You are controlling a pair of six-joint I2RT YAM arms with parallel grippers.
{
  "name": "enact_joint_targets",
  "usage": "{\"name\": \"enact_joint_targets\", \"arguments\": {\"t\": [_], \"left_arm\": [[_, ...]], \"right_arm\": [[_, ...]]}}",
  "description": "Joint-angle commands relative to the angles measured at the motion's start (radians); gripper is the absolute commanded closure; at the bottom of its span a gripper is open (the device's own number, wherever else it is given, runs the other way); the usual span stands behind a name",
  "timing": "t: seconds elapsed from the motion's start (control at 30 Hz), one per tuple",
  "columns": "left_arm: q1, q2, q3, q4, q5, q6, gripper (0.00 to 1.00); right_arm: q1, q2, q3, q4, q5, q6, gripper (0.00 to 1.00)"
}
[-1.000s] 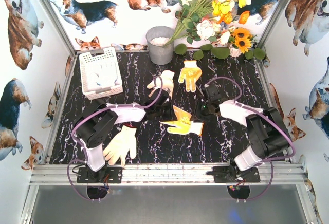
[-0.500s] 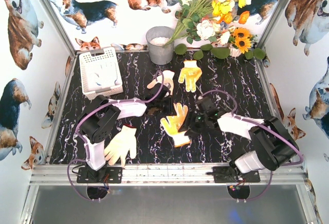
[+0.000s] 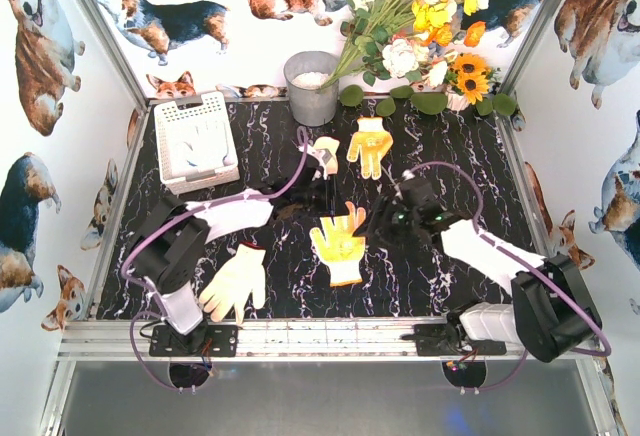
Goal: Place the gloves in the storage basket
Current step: Adjust the glove at the center of the board.
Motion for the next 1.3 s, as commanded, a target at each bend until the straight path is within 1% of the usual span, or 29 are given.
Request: {"name": "enact_joint_targets", "arguments": {"t": [0.0,0.13,0.2,0.4,0.53,0.83,0.97,1.13,1.17,1.2,1.27], "left_arm": [[-0.003,-0.061,-0.066,0.025,0.022,-0.036,0.65],[-0.036,-0.054,-0.122,0.072,0.04,-0.084,0.69],[-0.057,-0.034,-0.133,0.097,0.048,-0.107,0.7],[-0.095,0.001,-0.146,0.105,0.045,-0.118,0.73],[-0.096,0.009,-0.166,0.081,0.044,-0.096,0.73],[-0.086,-0.012,-0.189,-0.022,-0.026,-0.02,0.73],[-0.086,-0.043,-0.225,-0.037,-0.052,-0.027,0.73],[-0.085,-0.069,-0.267,-0.028,-0.055,-0.045,0.73],[-0.085,-0.074,-0.27,-0.02,-0.049,-0.048,0.72],[-0.085,-0.08,-0.272,-0.006,-0.036,-0.051,0.69],[-0.086,-0.103,-0.266,0.014,-0.009,-0.045,0.62]], "right_arm": [[-0.063,-0.001,-0.018,0.006,-0.03,-0.029,0.5],[-0.063,0.047,-0.037,0.04,-0.055,-0.028,0.54],[-0.063,0.073,-0.047,0.059,-0.056,-0.026,0.57],[-0.056,0.124,-0.074,0.111,-0.066,-0.014,0.6],[-0.039,0.164,-0.072,0.122,-0.067,-0.018,0.61],[0.04,0.232,-0.07,0.168,-0.042,0.014,0.7],[0.062,0.247,-0.081,0.198,-0.031,0.034,0.76],[0.067,0.263,-0.08,0.219,-0.032,0.04,0.76],[0.067,0.26,-0.078,0.216,-0.03,0.039,0.76],[0.067,0.252,-0.077,0.21,-0.025,0.035,0.75],[0.067,0.212,-0.071,0.174,-0.005,0.016,0.71]]}}
